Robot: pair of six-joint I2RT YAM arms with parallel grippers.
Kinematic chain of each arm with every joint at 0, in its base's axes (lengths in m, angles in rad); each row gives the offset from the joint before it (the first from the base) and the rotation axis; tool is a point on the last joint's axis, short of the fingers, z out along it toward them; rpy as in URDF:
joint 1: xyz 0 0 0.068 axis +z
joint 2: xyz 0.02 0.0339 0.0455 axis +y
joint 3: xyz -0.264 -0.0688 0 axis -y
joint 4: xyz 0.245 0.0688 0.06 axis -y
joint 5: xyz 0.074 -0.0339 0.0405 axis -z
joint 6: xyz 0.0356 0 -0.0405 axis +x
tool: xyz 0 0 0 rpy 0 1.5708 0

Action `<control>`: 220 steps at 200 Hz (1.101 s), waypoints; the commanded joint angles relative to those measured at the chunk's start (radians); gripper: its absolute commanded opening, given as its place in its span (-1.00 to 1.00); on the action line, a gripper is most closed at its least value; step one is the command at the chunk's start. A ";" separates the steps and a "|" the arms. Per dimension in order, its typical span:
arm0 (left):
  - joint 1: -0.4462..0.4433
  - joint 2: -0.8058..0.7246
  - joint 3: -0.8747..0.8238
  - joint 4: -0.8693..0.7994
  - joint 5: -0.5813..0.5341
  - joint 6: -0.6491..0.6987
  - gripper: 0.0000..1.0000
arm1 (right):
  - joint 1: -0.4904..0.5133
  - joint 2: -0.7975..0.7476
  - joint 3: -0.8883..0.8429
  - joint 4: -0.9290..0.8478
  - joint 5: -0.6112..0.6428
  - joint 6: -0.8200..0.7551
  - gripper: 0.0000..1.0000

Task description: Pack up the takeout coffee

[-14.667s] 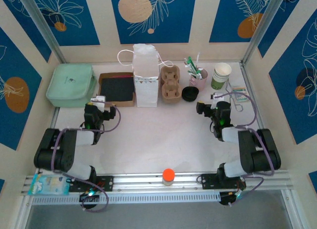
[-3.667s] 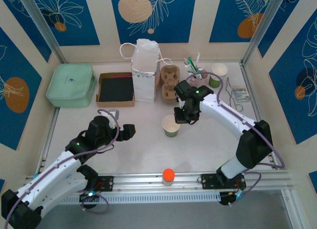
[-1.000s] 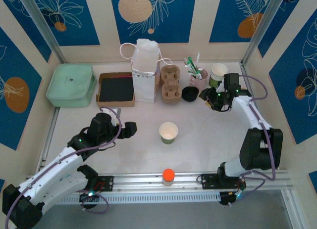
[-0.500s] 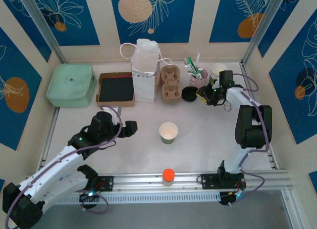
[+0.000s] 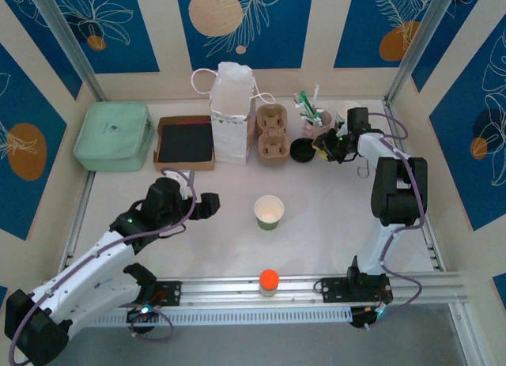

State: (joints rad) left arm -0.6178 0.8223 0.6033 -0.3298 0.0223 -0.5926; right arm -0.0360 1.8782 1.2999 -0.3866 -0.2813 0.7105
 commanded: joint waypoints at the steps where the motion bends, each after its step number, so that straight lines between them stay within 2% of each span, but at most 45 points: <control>1: -0.010 0.001 0.040 -0.009 -0.019 0.030 0.87 | 0.010 0.026 0.036 -0.028 -0.015 -0.006 -0.32; 43: -0.009 0.009 0.049 -0.013 -0.021 0.036 0.87 | 0.016 0.054 0.058 -0.031 -0.012 -0.009 -0.34; 115: -0.010 0.000 0.055 -0.023 -0.025 0.036 0.87 | 0.024 0.056 0.063 -0.037 -0.005 -0.005 -0.66; 163: -0.010 -0.017 0.056 -0.035 -0.028 0.034 0.87 | 0.033 0.005 0.043 -0.050 0.001 -0.012 -0.76; 220: -0.010 -0.041 0.057 -0.045 -0.024 0.028 0.87 | 0.060 -0.119 -0.002 -0.088 0.071 -0.040 -0.77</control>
State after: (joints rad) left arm -0.6178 0.7990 0.6312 -0.3580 0.0128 -0.5735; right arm 0.0067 1.8503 1.3243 -0.4328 -0.2459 0.7036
